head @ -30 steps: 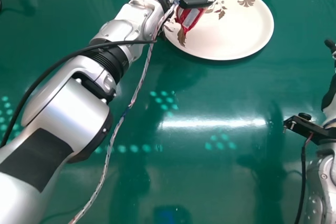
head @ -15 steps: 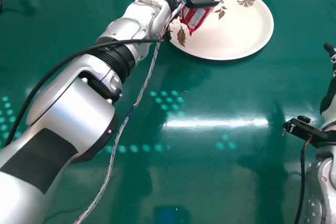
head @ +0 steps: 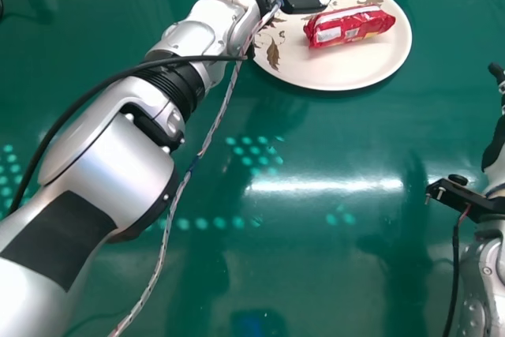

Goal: Pick up biscuit and place it in the plate

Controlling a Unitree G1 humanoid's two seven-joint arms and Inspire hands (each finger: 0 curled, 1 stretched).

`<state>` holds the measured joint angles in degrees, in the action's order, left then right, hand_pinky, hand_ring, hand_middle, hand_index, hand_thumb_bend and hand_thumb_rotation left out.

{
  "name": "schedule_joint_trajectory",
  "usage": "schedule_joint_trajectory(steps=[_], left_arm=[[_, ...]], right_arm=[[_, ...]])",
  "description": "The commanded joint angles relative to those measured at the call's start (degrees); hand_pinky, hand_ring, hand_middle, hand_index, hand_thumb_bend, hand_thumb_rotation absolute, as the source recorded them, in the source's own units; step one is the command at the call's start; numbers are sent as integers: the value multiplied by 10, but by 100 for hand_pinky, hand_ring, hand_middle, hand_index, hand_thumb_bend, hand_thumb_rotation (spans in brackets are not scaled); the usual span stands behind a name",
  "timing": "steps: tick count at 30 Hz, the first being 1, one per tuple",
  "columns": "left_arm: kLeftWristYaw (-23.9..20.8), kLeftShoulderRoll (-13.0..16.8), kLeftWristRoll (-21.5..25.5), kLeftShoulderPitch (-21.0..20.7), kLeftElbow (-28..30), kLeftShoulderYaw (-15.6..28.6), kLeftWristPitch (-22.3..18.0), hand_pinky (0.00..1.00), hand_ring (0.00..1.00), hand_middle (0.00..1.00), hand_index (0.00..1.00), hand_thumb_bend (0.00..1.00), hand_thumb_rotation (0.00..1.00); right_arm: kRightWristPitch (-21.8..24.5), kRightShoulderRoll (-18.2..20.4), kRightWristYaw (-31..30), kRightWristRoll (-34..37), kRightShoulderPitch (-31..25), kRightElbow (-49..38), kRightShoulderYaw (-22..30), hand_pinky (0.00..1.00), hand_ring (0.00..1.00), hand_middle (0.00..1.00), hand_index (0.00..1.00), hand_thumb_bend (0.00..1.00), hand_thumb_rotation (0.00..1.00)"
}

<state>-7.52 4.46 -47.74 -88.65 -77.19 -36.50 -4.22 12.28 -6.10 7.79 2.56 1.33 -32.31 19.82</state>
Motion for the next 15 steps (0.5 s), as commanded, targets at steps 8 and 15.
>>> schedule_joint_trajectory(steps=[8, 15], left_arm=[[-4, 2, -14, -10, 1, -15, -2, 93, 98, 100, 100, 56, 61], [-30, 12, 6, -1, 10, 6, -30, 86, 93, 95, 97, 55, 57]], right_arm=[[-4, 8, 10, -2, -7, -2, 2, 88, 94, 97, 93, 54, 49], [-13, 8, 7, 0, -13, 0, 3, 89, 95, 97, 93, 55, 51]])
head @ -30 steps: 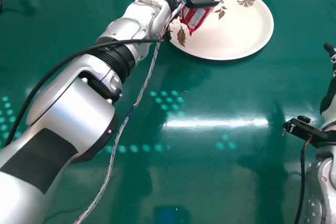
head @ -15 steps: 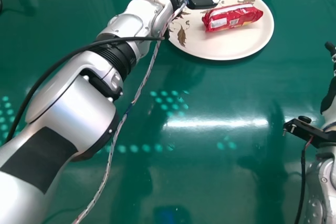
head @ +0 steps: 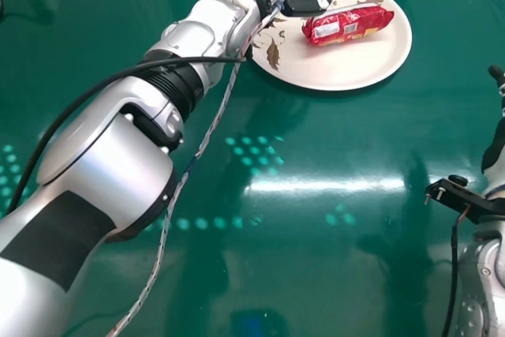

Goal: Pick up biscuit and place it in the plate

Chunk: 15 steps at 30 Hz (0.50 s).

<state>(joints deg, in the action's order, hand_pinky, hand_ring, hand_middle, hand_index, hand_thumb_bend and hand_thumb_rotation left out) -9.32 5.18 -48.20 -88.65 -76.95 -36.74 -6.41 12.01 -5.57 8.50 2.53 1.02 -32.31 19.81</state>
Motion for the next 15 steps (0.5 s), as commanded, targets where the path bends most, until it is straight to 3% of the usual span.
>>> schedule_joint_trajectory(steps=[1, 5, 8, 11, 15], left_arm=[[-12, 7, 20, 2, 10, 18, -14, 86, 92, 95, 97, 54, 60], [-15, 20, 59, 11, 22, 53, -41, 80, 87, 90, 94, 52, 62], [-11, 31, 96, 19, 35, 86, -54, 70, 81, 86, 90, 52, 64], [-13, 45, 136, 34, 51, 124, -75, 63, 76, 81, 82, 51, 55], [7, 67, 174, 52, 73, 157, -97, 41, 52, 61, 68, 45, 41]], right_arm=[[-14, 4, 1, 1, -10, 2, 4, 88, 95, 97, 93, 56, 51], [-22, 6, 0, 5, -14, 8, 6, 87, 94, 96, 92, 52, 46], [-26, 9, 3, 4, -15, 13, 7, 90, 95, 97, 92, 49, 41], [-31, 14, 8, -2, -22, 20, 6, 90, 95, 98, 92, 48, 38], [-39, 26, 12, 0, -33, 20, 3, 94, 97, 100, 93, 43, 29]])
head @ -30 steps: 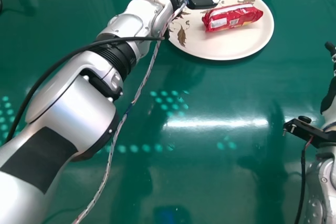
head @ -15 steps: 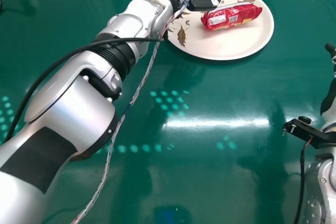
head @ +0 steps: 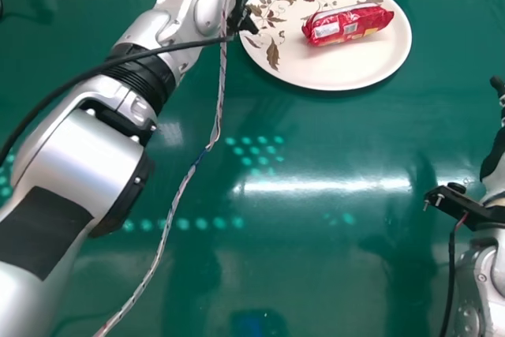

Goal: Pick up biscuit and place it in the plate

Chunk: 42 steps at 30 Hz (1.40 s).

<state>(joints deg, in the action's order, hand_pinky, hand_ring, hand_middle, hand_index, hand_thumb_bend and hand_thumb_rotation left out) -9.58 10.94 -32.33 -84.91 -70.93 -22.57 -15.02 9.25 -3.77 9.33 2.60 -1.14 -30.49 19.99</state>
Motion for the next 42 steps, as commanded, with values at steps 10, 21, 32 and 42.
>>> schedule_joint_trajectory(steps=[10, 21, 32, 42], left_arm=[[46, 72, 80, 110, 126, 78, -49, 34, 43, 52, 60, 40, 38], [36, 84, 171, 373, 409, 179, -69, 50, 56, 61, 64, 37, 42], [30, 3, 274, 533, 543, 244, -109, 45, 54, 58, 63, 31, 44], [27, -58, 286, 625, 663, 244, -19, 52, 57, 60, 65, 20, 19]], right_arm=[[-23, 18, 0, 12, -29, -6, 3, 96, 100, 100, 95, 43, 27], [-25, 13, 6, 8, -17, 9, 4, 98, 98, 100, 94, 45, 31], [-26, -1, 4, 27, 15, 39, 31, 88, 94, 96, 89, 56, 37], [-17, -7, 8, 41, 19, 29, 53, 87, 92, 93, 87, 61, 38]])
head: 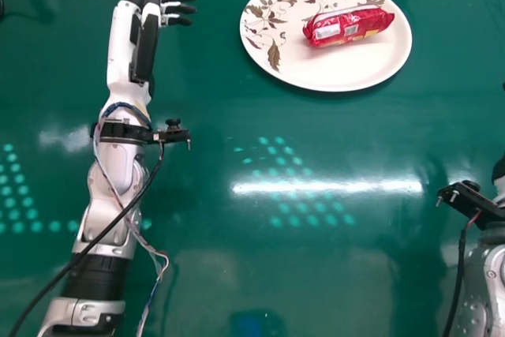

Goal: Pick up biscuit and place it in the plate

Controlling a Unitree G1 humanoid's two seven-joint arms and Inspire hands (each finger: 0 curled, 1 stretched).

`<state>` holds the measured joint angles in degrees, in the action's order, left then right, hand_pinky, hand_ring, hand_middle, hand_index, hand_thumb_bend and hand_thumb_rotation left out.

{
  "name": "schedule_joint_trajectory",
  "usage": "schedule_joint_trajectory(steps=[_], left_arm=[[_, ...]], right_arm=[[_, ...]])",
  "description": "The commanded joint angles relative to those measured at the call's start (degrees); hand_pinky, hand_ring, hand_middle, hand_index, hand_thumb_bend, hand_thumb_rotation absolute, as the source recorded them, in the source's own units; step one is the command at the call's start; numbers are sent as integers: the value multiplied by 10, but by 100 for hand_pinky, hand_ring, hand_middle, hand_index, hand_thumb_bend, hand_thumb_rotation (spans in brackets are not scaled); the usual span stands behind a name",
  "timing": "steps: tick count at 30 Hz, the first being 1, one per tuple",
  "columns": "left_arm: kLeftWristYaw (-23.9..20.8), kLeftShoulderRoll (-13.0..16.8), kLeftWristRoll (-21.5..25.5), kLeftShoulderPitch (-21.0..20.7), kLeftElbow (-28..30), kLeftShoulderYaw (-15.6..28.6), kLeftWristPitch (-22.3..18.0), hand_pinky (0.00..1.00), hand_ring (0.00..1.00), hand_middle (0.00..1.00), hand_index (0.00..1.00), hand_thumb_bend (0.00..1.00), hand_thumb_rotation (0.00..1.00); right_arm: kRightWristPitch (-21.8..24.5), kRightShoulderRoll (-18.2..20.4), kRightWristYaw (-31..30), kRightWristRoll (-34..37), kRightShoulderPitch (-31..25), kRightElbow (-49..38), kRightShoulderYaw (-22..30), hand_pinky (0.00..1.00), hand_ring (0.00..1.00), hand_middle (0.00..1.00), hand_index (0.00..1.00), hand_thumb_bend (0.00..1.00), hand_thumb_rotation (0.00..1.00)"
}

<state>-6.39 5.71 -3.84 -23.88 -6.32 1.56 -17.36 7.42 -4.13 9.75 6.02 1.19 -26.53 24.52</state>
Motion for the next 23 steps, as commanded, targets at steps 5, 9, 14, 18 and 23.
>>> schedule_joint_trajectory(steps=[5, 9, 14, 18, 23], left_arm=[[-7, -22, -3, 26, 29, 2, -5, 48, 55, 60, 64, 20, 17], [0, -22, 5, 19, 24, 7, -18, 43, 52, 58, 63, 18, 7], [13, -9, 18, 18, 16, 21, -28, 45, 52, 57, 62, 17, 9], [30, 7, 32, 17, 14, 37, -25, 47, 53, 58, 63, 17, 1], [33, 11, 41, 15, 0, 50, -40, 44, 51, 56, 62, 17, 6]], right_arm=[[1, -7, -5, 19, -14, -21, 17, 88, 93, 95, 88, 59, 38], [11, -1, 3, 13, -19, -44, 12, 85, 93, 94, 87, 57, 37], [16, 12, 18, -14, -32, -66, -9, 76, 90, 92, 84, 60, 37], [21, 15, 18, -24, -39, -73, -25, 83, 91, 93, 85, 60, 37], [4, -2, -2, -45, -40, -51, -43, 82, 90, 93, 88, 57, 41]])
